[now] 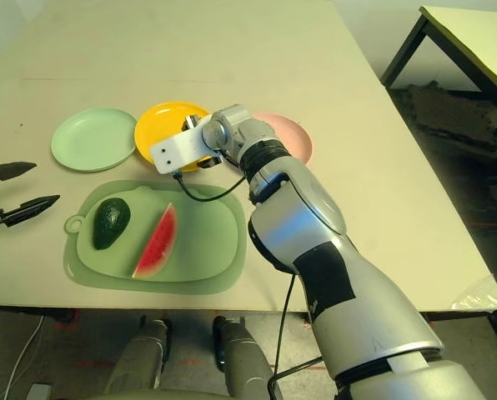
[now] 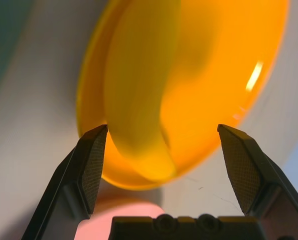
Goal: Place the fruits into color-matched plates.
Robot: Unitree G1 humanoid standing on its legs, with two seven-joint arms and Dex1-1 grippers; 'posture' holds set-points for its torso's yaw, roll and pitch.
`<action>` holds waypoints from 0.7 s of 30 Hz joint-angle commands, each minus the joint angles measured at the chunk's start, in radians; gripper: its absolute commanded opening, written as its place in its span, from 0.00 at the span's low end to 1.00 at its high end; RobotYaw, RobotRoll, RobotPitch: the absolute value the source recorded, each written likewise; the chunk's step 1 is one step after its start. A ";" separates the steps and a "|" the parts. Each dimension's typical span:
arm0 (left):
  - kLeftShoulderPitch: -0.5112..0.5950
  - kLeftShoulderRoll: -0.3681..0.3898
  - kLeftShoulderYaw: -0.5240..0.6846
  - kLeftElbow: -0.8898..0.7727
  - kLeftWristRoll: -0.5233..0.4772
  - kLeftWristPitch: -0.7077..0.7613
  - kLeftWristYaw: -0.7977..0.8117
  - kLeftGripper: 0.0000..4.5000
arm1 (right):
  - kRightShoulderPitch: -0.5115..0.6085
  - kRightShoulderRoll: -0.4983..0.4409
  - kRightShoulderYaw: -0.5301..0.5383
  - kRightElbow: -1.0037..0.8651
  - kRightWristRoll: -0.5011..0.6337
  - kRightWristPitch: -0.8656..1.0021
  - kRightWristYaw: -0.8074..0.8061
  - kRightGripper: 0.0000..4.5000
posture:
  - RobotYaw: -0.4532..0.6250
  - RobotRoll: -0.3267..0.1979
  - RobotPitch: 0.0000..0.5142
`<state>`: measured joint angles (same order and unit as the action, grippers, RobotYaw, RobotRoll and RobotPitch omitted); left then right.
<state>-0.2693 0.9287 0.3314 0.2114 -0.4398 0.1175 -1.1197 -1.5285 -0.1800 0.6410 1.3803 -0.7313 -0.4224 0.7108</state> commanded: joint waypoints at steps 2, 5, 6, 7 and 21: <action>-0.036 -0.003 -0.030 0.054 0.022 -0.021 -0.026 1.00 | -0.057 -0.024 -0.020 -0.007 0.012 -0.038 0.055 0.98 | 0.52 0.62 0.39; -0.068 -0.010 -0.045 0.088 0.031 -0.036 -0.041 1.00 | -0.079 -0.048 -0.025 -0.012 0.020 -0.072 0.109 0.98 | 0.51 0.62 0.37; -0.075 -0.010 -0.049 0.097 0.032 -0.040 -0.047 1.00 | -0.085 -0.055 -0.035 -0.015 0.034 -0.085 0.148 0.98 | 0.51 0.62 0.37; -0.082 -0.010 -0.052 0.105 0.034 -0.044 -0.052 1.00 | -0.088 -0.059 -0.044 -0.016 0.044 -0.093 0.174 0.98 | 0.51 0.62 0.37; -0.157 -0.002 -0.077 0.196 0.019 -0.062 -0.167 1.00 | -0.004 -0.142 -0.168 -0.182 0.282 -0.270 0.687 0.98 | 0.47 0.62 0.32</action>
<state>-0.4267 0.9205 0.2626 0.3936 -0.4216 0.0585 -1.2614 -1.5501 -0.3149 0.4877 1.2344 -0.4802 -0.6659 1.3531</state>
